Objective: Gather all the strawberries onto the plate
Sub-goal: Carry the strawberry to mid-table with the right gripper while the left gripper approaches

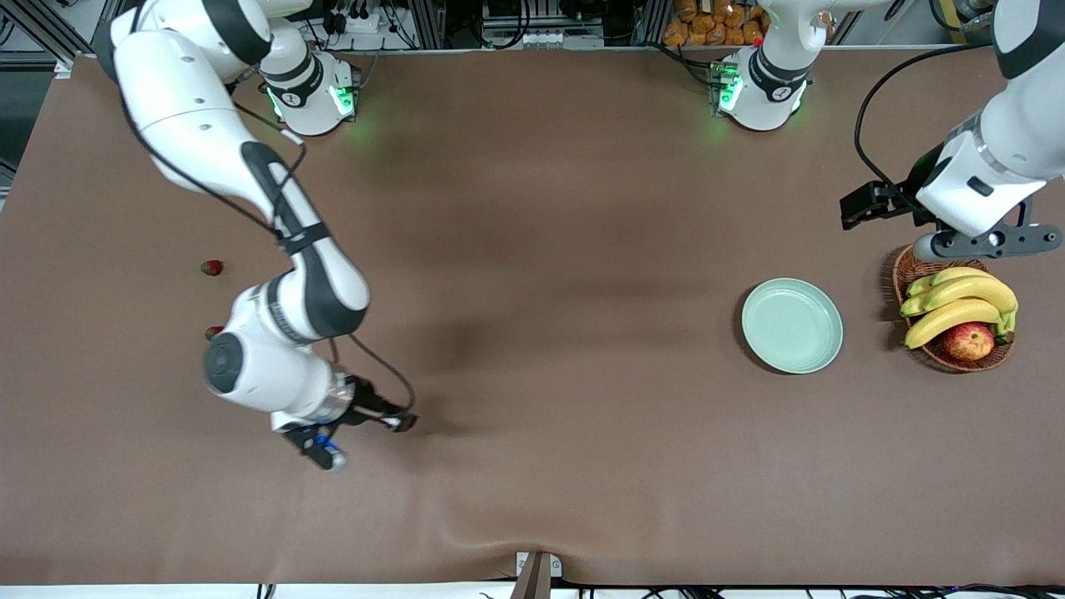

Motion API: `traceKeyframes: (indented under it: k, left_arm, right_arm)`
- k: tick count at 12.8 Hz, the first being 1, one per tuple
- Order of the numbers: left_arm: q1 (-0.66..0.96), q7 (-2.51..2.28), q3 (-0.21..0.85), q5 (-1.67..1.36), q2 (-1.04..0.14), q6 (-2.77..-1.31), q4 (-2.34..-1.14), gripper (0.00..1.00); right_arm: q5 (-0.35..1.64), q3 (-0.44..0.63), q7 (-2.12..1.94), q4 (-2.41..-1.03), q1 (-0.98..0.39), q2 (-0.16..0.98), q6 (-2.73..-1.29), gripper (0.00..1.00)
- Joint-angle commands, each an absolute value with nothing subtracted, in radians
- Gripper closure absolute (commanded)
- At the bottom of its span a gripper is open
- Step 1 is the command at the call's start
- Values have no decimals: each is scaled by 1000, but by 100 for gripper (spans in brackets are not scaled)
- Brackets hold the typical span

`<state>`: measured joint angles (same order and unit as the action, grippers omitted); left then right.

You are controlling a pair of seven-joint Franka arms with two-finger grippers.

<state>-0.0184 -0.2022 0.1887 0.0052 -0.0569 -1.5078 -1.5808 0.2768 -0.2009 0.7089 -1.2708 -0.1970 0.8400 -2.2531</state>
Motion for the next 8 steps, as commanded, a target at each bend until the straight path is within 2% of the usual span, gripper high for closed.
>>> traceKeyframes:
  k: [1,3,6,8]
  left_arm:
    - [-18,-222,196,31,-60,-1520,-1586,0]
    - [-21,-222,196,31,-58,-1520,-1594,0]
    - [-20,-222,196,31,-55,-1534,-1594,0]
    - [-21,-222,195,31,-60,-1548,-1595,0]
  right_arm:
    - [369,-195,814,-1249,-287,862,-2258,100]
    - [469,-195,822,-1250,-343,864,-2261,100]
    - [583,-195,882,-1255,-472,899,-2400,100]
    - [598,-193,948,-1255,-544,925,-2419,100]
